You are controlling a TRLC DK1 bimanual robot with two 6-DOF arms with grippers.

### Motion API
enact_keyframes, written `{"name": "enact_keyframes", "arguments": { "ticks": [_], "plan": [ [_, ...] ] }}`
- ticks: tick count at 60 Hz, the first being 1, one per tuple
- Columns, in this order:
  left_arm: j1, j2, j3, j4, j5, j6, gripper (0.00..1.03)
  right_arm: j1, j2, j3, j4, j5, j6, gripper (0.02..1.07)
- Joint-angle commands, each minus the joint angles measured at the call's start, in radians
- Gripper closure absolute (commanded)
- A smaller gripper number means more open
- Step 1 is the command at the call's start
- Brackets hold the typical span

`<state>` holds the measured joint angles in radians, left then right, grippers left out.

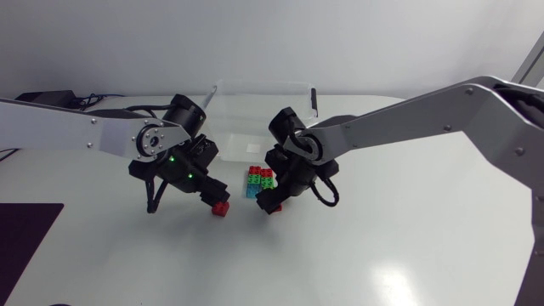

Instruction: Place the duplo bricks in the container

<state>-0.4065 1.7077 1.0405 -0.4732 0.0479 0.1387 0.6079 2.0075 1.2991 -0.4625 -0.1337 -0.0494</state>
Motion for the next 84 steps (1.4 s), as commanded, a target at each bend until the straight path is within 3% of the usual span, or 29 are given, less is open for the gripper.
{"name": "enact_keyframes", "arguments": {
  "ticks": [1,6,9,11,15,17,23,48,56,67,84],
  "plan": [
    [0.009,-0.006,-0.013,-0.008,0.007,-0.001,0.33,0.004,0.034,0.046,-0.033,-0.006,0.031,0.15],
    [0.009,0.007,-0.014,-0.008,0.015,-0.001,0.33,0.010,0.046,0.066,-0.068,-0.012,0.036,0.18],
    [0.009,0.015,-0.014,-0.008,0.017,-0.001,0.30,0.015,0.050,0.069,-0.073,-0.026,0.037,0.26],
    [0.009,0.018,-0.013,-0.008,0.017,0.001,0.30,0.018,0.051,0.069,-0.070,-0.029,0.042,0.32],
    [0.009,0.036,-0.004,-0.008,0.018,0.002,0.30,0.016,0.063,0.072,-0.053,-0.055,0.046,0.60],
    [0.008,0.044,-0.002,-0.008,0.018,0.002,0.30,0.012,0.069,0.074,-0.048,-0.073,0.048,0.68],
    [0.000,0.067,0.003,-0.008,0.018,0.001,0.30,0.003,0.082,0.077,-0.057,-0.089,0.054,0.76],
    [-0.063,0.190,0.056,-0.008,0.018,-0.016,0.28,-0.086,-0.138,0.111,-0.159,-0.096,0.048,0.80],
    [-0.087,0.227,0.072,-0.005,0.018,-0.024,0.49,-0.102,-0.182,0.174,-0.183,-0.073,0.048,0.80],
    [-0.083,0.202,0.033,0.039,0.020,-0.019,0.67,-0.120,-0.188,0.278,-0.176,-0.052,0.060,0.79],
    [-0.063,-0.079,-0.056,0.039,0.043,0.012,0.69,-0.171,-0.082,0.476,-0.127,-0.037,0.080,0.79]
  ]
}}
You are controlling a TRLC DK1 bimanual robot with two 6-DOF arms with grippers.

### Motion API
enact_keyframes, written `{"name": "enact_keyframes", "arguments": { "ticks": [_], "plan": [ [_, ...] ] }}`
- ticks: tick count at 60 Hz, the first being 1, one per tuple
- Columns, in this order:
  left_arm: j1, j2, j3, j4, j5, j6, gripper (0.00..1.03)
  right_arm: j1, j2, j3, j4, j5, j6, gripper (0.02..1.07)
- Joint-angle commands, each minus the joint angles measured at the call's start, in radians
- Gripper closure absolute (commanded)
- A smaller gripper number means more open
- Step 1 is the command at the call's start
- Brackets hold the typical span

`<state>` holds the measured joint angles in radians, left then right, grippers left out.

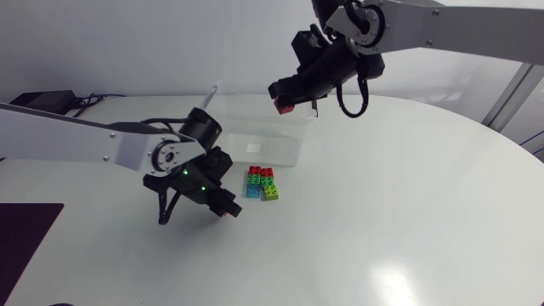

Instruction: Place the duplo bricks in the container

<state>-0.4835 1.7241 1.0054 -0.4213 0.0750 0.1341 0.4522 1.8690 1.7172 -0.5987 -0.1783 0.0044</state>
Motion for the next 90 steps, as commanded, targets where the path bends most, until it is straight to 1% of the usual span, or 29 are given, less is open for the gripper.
{"name": "enact_keyframes", "arguments": {
  "ticks": [1,6,14,23,24,27,31,35,38,42,46,51,59,64,66,68,72,76,81,90],
  "plan": [
    [0.019,-0.109,-0.019,-0.014,0.019,0.016,0.69,-0.020,0.064,0.070,0.011,0.011,0.026,0.79],
    [0.039,-0.167,-0.001,-0.027,0.034,0.018,0.69,-0.026,0.105,0.111,0.039,0.025,0.025,0.78],
    [0.072,-0.216,0.050,-0.028,0.040,0.013,0.69,-0.044,0.199,0.202,0.039,0.033,0.022,0.77],
    [0.111,-0.245,0.125,0.007,0.049,0.001,0.68,-0.055,0.305,0.302,0.048,0.071,0.002,0.76],
    [0.112,-0.247,0.134,0.012,0.052,-0.002,0.68,-0.056,0.317,0.312,0.048,0.077,-0.001,0.75],
    [0.122,-0.244,0.160,0.049,0.054,-0.016,0.68,-0.061,0.343,0.340,0.046,0.083,-0.001,0.66],
    [0.131,-0.213,0.211,0.088,0.063,-0.030,0.68,-0.063,0.366,0.360,0.045,0.111,-0.012,0.53],
    [0.134,-0.170,0.259,0.133,0.063,-0.037,0.68,-0.066,0.361,0.358,0.042,0.119,-0.017,0.43],
    [0.137,-0.127,0.305,0.156,0.063,-0.045,0.67,-0.069,0.344,0.346,0.037,0.119,-0.020,0.38],
    [0.137,-0.061,0.372,0.168,0.063,-0.053,0.67,-0.070,0.295,0.297,0.037,0.119,-0.021,0.35],
    [0.137,0.014,0.443,0.182,0.063,-0.064,0.66,-0.067,0.211,0.200,0.056,0.119,-0.024,0.35],
    [0.138,0.100,0.512,0.208,0.054,-0.077,0.66,-0.055,0.107,0.076,0.076,0.115,-0.030,0.31],
    [0.138,0.226,0.610,0.220,0.035,-0.093,0.65,-0.026,-0.044,-0.136,0.106,0.100,-0.037,0.31],
    [0.141,0.284,0.657,0.227,0.019,-0.094,0.63,0.006,-0.100,-0.249,0.125,0.092,-0.035,0.31],
    [0.145,0.316,0.685,0.227,0.014,-0.097,0.56,0.029,-0.122,-0.309,0.134,0.092,-0.034,0.31],
    [0.149,0.335,0.703,0.227,0.011,-0.100,0.45,0.046,-0.130,-0.343,0.145,0.092,-0.034,0.31],
    [0.157,0.354,0.730,0.225,0.006,-0.103,0.28,0.072,-0.134,-0.392,0.165,0.092,-0.030,0.31],
    [0.168,0.350,0.731,0.225,0.006,-0.106,0.15,0.097,-0.130,-0.433,0.181,0.092,-0.029,0.31],
    [0.183,0.302,0.707,0.225,0.008,-0.111,0.09,0.128,-0.105,-0.464,0.197,0.092,-0.026,0.31],
    [0.206,0.175,0.615,0.223,0.008,-0.114,0.09,0.146,-0.014,-0.432,0.178,0.065,-0.001,0.31]
  ]
}}
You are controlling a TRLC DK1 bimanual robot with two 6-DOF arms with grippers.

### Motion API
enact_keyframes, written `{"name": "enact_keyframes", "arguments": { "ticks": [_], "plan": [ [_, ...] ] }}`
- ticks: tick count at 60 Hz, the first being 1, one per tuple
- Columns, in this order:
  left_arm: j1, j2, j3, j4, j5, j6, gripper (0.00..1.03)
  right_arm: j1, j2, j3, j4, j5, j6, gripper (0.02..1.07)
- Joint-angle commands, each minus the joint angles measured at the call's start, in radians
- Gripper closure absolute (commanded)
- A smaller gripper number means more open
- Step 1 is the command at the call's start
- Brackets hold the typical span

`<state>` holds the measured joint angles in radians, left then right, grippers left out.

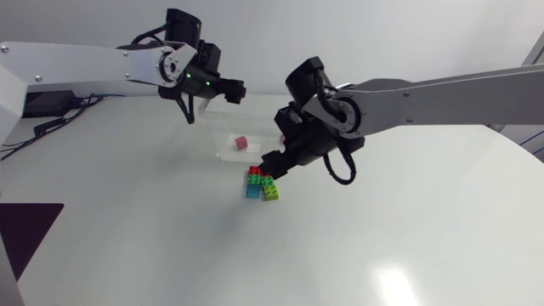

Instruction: Place the duplo bricks in the container

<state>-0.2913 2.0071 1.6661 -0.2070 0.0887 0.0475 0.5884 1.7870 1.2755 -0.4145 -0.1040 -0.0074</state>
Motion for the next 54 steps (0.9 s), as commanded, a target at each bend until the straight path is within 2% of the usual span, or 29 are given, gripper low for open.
{"name": "enact_keyframes", "arguments": {
  "ticks": [1,4,10,14,26,34,49,54],
  "plan": [
    [0.018,-0.131,-0.065,0.008,-0.006,-0.028,0.09,0.010,0.081,0.021,-0.017,-0.013,0.011,0.31],
    [0.026,-0.179,-0.095,-0.014,-0.006,-0.028,0.09,0.010,0.121,0.053,-0.049,-0.025,0.020,0.31],
    [0.040,-0.257,-0.141,-0.126,0.006,-0.018,0.09,0.011,0.199,0.114,-0.112,-0.026,0.035,0.31],
    [0.057,-0.301,-0.180,-0.198,0.043,-0.014,0.09,0.014,0.235,0.143,-0.133,-0.025,0.044,0.31],
    [0.070,-0.464,-0.407,-0.206,0.082,0.034,0.09,0.017,0.308,0.225,-0.173,-0.023,0.063,0.31],
    [0.052,-0.539,-0.536,-0.203,0.082,0.054,0.09,0.016,0.371,0.289,-0.221,-0.023,0.072,0.31],
    [0.043,-0.554,-0.620,-0.239,0.082,0.081,0.09,0.005,0.450,0.390,-0.303,-0.025,0.092,0.32],
    [0.030,-0.550,-0.637,-0.241,0.082,0.081,0.09,0.004,0.466,0.410,-0.322,-0.025,0.095,0.50]
  ]
}}
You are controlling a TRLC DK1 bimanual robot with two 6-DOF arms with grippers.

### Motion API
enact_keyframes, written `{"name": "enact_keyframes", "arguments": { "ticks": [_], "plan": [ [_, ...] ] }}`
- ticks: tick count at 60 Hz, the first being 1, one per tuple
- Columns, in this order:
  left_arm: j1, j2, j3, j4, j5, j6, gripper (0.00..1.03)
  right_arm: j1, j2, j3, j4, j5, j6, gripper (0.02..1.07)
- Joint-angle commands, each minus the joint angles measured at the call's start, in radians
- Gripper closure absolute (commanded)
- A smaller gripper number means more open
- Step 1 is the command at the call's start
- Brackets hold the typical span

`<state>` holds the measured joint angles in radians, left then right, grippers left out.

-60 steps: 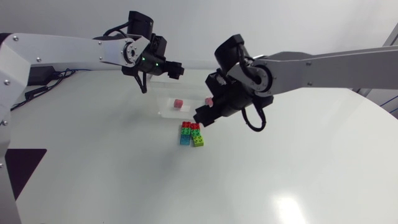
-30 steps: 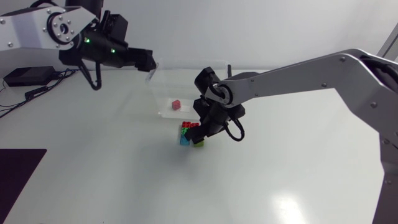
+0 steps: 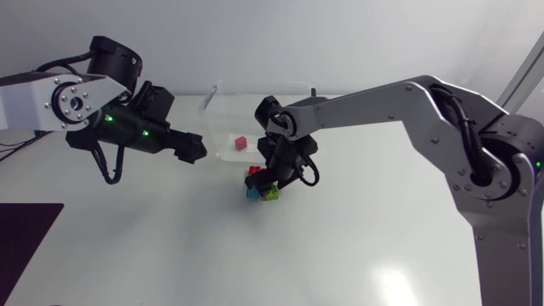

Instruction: Place the duplo bricks in the container

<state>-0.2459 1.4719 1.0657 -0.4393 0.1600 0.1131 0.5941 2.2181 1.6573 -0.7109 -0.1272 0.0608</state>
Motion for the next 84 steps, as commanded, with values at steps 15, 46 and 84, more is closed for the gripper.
{"name": "enact_keyframes", "arguments": {
  "ticks": [15,46,84],
  "plan": [
    [-0.112,0.080,-0.030,-0.019,0.010,-0.004,0.09,-0.017,-0.011,-0.025,-0.039,-0.002,0.037,0.78],
    [-0.283,0.505,0.254,-0.072,-0.054,-0.178,0.11,-0.145,-0.399,-0.102,-0.078,0.000,0.040,0.77],
    [-0.306,0.651,0.339,-0.027,-0.123,-0.230,0.67,-0.166,-0.322,0.142,0.041,0.028,0.063,0.77]
  ]
}}
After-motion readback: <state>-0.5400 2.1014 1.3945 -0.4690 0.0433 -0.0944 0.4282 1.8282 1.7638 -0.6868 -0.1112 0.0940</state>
